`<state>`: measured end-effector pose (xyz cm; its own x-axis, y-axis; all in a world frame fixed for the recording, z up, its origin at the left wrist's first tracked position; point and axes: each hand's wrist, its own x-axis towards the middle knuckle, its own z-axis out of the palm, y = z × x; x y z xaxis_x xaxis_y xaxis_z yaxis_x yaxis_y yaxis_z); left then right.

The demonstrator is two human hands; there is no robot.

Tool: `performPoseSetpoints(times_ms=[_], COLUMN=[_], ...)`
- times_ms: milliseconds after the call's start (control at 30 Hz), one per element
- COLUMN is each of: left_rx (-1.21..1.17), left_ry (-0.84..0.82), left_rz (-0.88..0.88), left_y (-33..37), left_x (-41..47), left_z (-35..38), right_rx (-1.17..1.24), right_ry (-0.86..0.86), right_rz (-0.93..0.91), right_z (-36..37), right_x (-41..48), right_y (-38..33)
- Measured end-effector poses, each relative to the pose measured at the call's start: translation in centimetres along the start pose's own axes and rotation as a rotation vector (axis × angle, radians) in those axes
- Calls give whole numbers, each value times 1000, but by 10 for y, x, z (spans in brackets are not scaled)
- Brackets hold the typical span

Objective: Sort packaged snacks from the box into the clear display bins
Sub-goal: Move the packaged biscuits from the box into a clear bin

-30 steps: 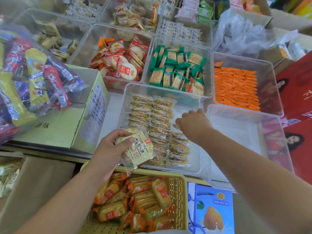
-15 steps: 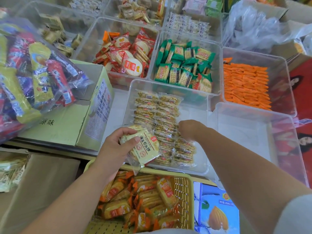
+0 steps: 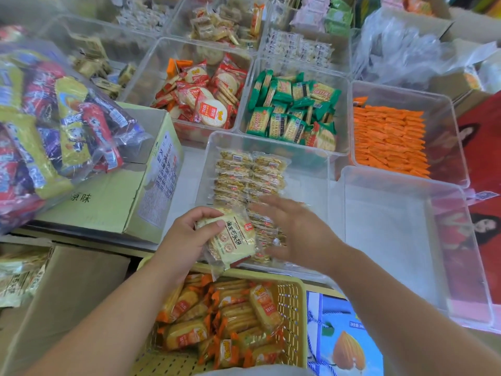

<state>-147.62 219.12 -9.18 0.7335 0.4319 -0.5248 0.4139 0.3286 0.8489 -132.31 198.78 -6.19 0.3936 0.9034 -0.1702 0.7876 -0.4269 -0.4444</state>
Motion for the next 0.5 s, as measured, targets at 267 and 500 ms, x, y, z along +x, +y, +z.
performPoseSetpoints(times_ms=[267, 500], left_rx=[26, -92], left_ry=[-66, 13], left_rz=[-94, -67], left_y=[11, 11], left_x=[-5, -8], left_z=[1, 2], right_rx=[5, 495], right_ry=[165, 392], right_rz=[-212, 100], right_z=[25, 6], right_x=[-9, -14], right_y=[-36, -30])
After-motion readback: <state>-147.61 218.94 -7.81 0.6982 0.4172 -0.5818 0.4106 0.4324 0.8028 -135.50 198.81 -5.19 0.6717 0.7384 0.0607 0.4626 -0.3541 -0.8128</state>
